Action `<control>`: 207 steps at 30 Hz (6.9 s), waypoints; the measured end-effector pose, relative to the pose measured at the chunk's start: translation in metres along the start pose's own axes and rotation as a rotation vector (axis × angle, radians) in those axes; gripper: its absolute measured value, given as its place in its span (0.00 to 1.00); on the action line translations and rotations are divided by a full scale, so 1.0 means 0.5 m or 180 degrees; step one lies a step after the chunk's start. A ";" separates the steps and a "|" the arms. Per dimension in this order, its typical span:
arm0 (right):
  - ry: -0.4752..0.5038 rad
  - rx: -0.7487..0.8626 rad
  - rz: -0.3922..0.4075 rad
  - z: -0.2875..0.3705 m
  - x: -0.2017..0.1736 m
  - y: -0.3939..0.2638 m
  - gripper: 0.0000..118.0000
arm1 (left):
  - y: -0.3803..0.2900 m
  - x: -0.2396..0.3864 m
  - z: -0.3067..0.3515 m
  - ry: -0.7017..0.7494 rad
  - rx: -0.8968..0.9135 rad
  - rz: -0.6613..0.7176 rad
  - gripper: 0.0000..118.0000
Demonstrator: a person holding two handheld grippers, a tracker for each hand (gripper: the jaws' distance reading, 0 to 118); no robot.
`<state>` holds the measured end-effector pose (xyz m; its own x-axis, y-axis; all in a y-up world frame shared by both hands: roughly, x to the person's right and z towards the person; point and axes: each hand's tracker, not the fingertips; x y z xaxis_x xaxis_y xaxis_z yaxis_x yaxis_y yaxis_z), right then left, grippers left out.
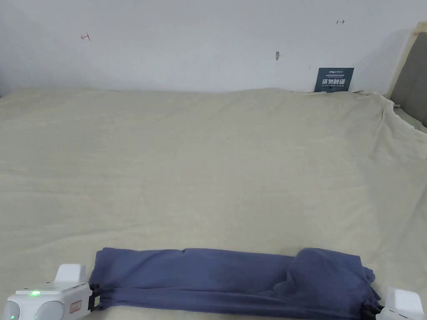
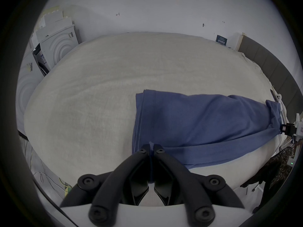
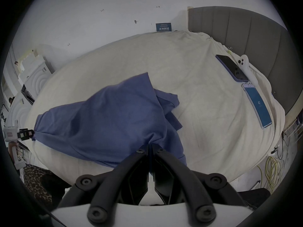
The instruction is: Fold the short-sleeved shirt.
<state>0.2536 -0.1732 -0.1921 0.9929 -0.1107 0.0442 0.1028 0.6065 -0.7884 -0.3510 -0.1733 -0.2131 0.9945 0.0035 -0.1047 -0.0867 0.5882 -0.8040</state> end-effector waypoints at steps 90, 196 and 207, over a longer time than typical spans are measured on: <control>-0.0370 0.1762 0.0599 0.183 -0.296 0.207 0.00 | 0.141 -0.178 -0.095 -0.1725 -0.0623 0.1006 0.49; -0.0371 0.1986 0.0281 0.295 -0.151 0.177 0.00 | 0.060 0.262 -0.065 -0.0792 0.0165 -0.0347 0.00; -0.0402 0.1951 0.0246 0.298 -0.135 0.165 0.00 | 0.041 0.373 -0.035 -0.1241 0.0212 -0.0514 0.00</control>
<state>0.2041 0.0016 -0.1688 0.9945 0.0226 0.1027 0.0092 0.9542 -0.2991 -0.1684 -0.1747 -0.2593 0.9439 0.2050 0.2590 0.0633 0.6572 -0.7510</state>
